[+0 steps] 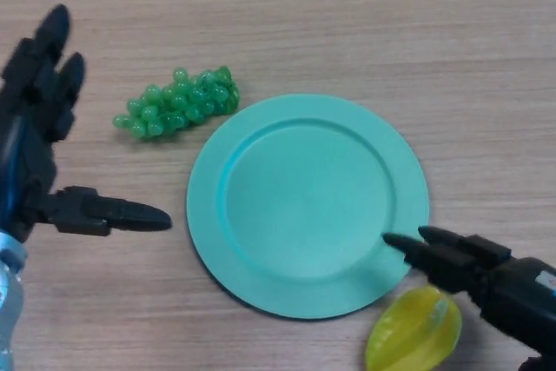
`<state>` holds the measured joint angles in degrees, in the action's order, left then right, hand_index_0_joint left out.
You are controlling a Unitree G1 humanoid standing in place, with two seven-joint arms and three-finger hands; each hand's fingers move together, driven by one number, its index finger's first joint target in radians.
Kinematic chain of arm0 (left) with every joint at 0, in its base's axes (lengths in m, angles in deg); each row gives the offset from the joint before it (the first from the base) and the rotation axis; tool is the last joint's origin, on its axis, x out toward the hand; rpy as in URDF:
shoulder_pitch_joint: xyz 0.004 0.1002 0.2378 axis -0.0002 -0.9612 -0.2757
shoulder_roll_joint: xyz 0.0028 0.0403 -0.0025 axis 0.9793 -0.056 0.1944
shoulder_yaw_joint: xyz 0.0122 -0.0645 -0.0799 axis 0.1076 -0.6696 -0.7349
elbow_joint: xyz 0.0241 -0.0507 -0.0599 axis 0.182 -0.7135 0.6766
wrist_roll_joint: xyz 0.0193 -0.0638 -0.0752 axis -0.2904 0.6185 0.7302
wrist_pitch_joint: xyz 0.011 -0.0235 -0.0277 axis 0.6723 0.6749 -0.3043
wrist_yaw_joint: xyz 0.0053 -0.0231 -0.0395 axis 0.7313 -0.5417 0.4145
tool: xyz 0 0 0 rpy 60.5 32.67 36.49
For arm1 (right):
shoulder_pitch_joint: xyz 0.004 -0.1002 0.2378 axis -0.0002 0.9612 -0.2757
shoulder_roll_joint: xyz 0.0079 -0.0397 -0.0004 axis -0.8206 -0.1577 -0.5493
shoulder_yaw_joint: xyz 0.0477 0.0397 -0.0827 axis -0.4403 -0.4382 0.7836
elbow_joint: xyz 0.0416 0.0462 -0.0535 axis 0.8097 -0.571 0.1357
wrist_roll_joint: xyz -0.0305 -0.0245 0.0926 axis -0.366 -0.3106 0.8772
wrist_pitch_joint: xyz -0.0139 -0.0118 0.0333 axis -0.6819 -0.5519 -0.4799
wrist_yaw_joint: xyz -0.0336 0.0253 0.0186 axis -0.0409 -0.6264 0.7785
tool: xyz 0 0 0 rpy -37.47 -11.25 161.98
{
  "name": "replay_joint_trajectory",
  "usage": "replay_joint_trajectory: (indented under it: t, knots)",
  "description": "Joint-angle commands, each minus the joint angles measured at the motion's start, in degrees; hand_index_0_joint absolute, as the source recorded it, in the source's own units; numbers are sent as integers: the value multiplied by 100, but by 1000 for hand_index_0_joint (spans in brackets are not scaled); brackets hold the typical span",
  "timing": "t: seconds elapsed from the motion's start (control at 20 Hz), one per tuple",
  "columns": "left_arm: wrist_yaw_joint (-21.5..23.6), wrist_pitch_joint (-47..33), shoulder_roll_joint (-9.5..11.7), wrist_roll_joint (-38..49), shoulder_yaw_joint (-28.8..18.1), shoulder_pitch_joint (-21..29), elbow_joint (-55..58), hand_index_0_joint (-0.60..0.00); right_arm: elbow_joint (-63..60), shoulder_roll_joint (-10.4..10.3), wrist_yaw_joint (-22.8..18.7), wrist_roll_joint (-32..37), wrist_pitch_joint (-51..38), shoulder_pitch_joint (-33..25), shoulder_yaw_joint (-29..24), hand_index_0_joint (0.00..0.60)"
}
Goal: Pick up the yellow starfruit and place it on the plate
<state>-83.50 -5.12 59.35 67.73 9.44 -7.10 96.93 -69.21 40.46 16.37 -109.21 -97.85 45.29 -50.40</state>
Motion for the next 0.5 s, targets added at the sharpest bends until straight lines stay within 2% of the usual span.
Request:
replay_joint_trajectory:
  t: [0.05, 0.1, 0.2, 0.35, 0.4, 0.45, 0.5]
  knots:
    - [27, -574, 155, -76, -297, 160, 418, 0, 109, 267, -634, 108, -802, -104, -245, 0]
    - [6, -629, 148, -77, -313, 144, 421, 0, -70, 365, -893, -396, -1174, -170, -299, 0]
    - [-20, -602, 167, -29, -366, 132, 451, 0, -261, 415, -1311, -851, -1437, -255, -301, 0]
    - [-3, -613, 171, -13, -423, 88, 491, 0, -365, 371, -1618, -889, -1377, -337, -144, 0]
    - [8, -564, 181, -27, -442, 80, 514, 0, -461, 388, -1801, -924, -1438, -403, -48, 50]
    - [8, -561, 180, -27, -444, 76, 516, 0, -479, 401, -1852, -985, -1470, -420, -46, 150]
    - [17, -553, 179, -27, -456, 73, 518, 0, -539, 482, -2249, -1465, -1648, -505, -91, 300]
